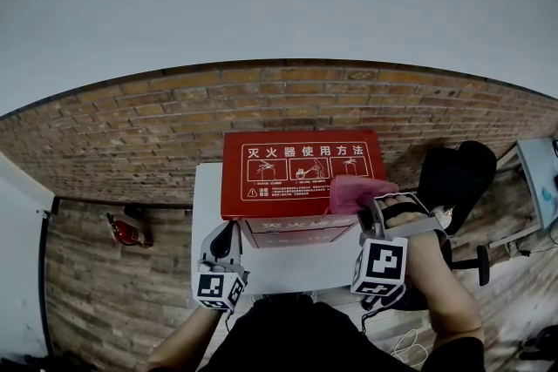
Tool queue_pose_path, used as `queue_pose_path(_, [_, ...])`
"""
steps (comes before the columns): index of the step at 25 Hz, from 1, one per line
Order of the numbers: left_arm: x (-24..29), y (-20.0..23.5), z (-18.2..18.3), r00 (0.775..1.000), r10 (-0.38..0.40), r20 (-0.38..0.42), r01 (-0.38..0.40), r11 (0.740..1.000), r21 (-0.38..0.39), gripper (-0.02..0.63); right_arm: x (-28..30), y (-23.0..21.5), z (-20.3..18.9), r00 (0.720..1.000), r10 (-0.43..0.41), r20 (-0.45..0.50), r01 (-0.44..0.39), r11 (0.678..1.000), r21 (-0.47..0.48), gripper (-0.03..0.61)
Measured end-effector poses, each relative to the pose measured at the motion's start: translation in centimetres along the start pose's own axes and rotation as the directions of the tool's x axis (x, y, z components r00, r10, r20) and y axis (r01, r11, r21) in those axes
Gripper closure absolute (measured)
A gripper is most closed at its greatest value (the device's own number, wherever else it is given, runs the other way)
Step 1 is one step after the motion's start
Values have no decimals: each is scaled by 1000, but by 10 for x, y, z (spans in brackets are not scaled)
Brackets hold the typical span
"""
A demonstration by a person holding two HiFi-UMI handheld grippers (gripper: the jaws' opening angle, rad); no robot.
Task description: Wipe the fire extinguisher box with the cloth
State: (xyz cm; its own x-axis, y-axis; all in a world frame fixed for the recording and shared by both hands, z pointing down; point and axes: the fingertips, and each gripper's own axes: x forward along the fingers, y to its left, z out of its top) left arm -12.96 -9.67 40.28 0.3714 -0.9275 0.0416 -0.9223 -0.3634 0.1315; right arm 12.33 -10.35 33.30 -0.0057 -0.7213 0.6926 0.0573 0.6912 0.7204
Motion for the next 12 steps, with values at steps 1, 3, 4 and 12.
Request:
queue_pose_path(1, [0,0,0,1000,0,2,0,1000,0,597,0,0,2,1000,-1,1,1,1000,-3,526])
queue_pose_path(3, [0,0,0,1000,-2,1,2,1000,0,597,0,-1,7,1000,-4,6,4,1000,-12,526])
queue_pose_path(4, [0,0,0,1000,-3,0,3,1000,0,597,-1,0,10,1000,-4,11,4,1000,-15,526])
queue_pose_path(12, [0,-2,-1,1000,-20,-20,20,1000,-7,597,-1,2,30,999,8,34,-7,1000,-25,526])
